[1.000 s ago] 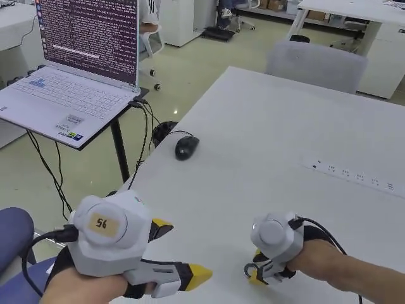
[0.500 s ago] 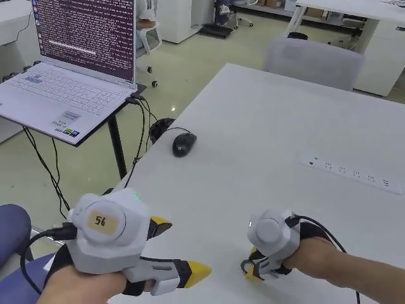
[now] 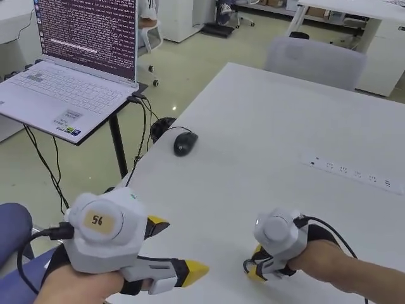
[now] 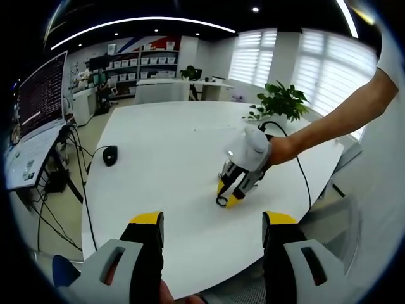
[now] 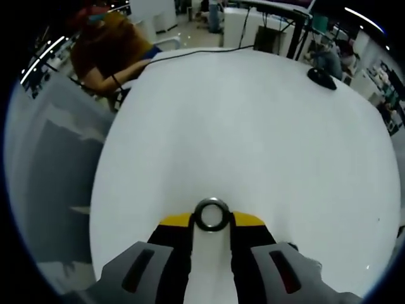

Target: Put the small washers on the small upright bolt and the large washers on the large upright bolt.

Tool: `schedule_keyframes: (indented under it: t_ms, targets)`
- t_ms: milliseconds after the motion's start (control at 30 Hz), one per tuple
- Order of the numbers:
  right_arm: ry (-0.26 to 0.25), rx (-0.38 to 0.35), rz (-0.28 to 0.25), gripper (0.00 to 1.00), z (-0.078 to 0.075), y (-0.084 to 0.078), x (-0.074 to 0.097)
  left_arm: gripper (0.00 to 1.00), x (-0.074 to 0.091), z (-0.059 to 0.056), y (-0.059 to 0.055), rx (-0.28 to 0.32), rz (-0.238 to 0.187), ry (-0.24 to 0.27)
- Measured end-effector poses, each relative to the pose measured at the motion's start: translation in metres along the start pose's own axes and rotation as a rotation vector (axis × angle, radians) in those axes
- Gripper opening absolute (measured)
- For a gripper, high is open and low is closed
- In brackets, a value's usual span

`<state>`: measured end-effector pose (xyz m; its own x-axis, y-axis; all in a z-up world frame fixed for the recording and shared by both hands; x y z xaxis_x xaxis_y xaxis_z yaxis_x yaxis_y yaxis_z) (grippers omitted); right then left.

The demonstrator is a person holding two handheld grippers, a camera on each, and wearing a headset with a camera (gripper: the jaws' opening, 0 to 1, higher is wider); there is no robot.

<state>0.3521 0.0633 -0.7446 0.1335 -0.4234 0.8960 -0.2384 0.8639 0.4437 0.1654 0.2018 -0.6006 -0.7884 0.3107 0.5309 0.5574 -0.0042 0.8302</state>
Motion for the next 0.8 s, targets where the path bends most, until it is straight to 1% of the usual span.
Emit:
schedule_keyframes:
  t_ms: [167, 267, 333, 400, 600, 700, 800]
  targets:
    - [-0.017, -0.012, -0.016, 0.23, 0.0, 0.0, 0.009, 0.62, -0.001, 0.001, 0.001, -0.003, -0.001, -0.003]
    - [-0.034, -0.02, -0.028, 0.23, 0.0, -0.001, 0.016, 0.62, 0.0, 0.001, 0.002, -0.004, -0.003, -0.003]
    - [-0.052, -0.028, -0.035, 0.23, 0.0, -0.004, 0.025, 0.62, -0.001, 0.001, 0.003, -0.006, -0.004, -0.004]
    - [-0.068, -0.038, -0.04, 0.23, 0.001, -0.008, 0.034, 0.62, -0.001, 0.002, 0.003, -0.006, -0.006, -0.004]
    - [-0.117, -0.098, -0.039, 0.23, -0.005, -0.03, 0.057, 0.62, -0.004, 0.0, 0.006, -0.013, -0.007, -0.013]
    - [-0.148, -0.144, -0.057, 0.23, -0.01, -0.038, 0.07, 0.62, -0.005, -0.001, 0.007, -0.016, -0.01, -0.015]
    - [-0.171, -0.158, -0.06, 0.23, -0.013, -0.044, 0.082, 0.62, -0.006, -0.001, 0.007, -0.016, -0.011, -0.018]
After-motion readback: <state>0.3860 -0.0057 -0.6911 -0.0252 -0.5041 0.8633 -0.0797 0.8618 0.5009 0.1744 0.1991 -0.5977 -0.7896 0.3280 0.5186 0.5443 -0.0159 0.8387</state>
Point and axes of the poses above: the centre of the closed fingertips' face, and the gripper's own axes: x roughly backward along the fingers, z roughly to its left, y roughly out of its top, the point moved 8 cm from there along x, roughly backward along the fingers, and after that the axes turned 2 degrees about -z, right-handed, at the moved point
